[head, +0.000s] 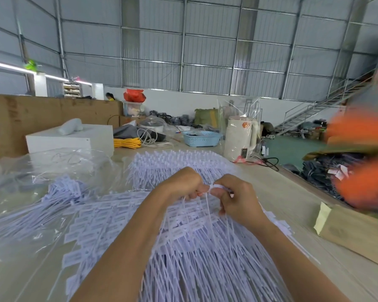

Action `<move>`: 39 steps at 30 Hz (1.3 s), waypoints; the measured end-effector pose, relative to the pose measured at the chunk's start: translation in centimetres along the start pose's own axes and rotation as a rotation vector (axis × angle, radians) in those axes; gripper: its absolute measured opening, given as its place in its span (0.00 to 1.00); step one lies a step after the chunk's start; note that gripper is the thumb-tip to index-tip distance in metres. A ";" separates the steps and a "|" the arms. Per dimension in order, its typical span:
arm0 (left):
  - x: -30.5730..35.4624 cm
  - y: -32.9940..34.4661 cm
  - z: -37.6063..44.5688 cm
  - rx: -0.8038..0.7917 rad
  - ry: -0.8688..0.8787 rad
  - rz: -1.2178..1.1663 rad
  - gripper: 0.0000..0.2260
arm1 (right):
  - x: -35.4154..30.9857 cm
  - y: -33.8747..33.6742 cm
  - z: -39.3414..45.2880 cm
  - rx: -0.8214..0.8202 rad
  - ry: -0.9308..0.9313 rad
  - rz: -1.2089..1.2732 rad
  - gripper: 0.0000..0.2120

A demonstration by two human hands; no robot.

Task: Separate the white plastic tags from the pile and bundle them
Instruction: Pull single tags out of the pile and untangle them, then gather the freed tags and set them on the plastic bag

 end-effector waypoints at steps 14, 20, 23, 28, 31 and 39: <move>0.7 1.5 -1.3 -0.126 0.079 0.332 0.09 | 6.0 0.4 -1.0 -0.040 0.749 1.057 0.07; 2.0 1.7 -1.2 -0.081 0.139 0.391 0.11 | 2.7 2.2 -0.7 -0.168 0.488 0.518 0.08; 2.1 1.1 -0.9 -0.007 0.160 0.329 0.09 | 2.2 2.5 -1.0 -0.183 0.491 0.592 0.07; 0.8 0.0 -0.6 0.022 0.107 0.284 0.15 | 1.5 0.3 -0.2 -0.066 0.382 0.469 0.03; 0.7 0.4 -0.6 -0.031 0.111 0.132 0.16 | 1.9 0.7 -0.4 -0.112 0.425 0.501 0.07; 1.2 -0.2 -0.6 0.053 0.109 0.104 0.19 | 1.2 0.7 -0.3 -0.161 0.338 0.365 0.05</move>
Point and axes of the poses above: each hand's wrist, its own z-axis towards the middle knuckle, its own y-axis out of the palm, x = y × z, the point moved 9 cm from there along z, towards the middle knuckle, and after that the axes turned 6 degrees about -z, right-handed, at the moved point
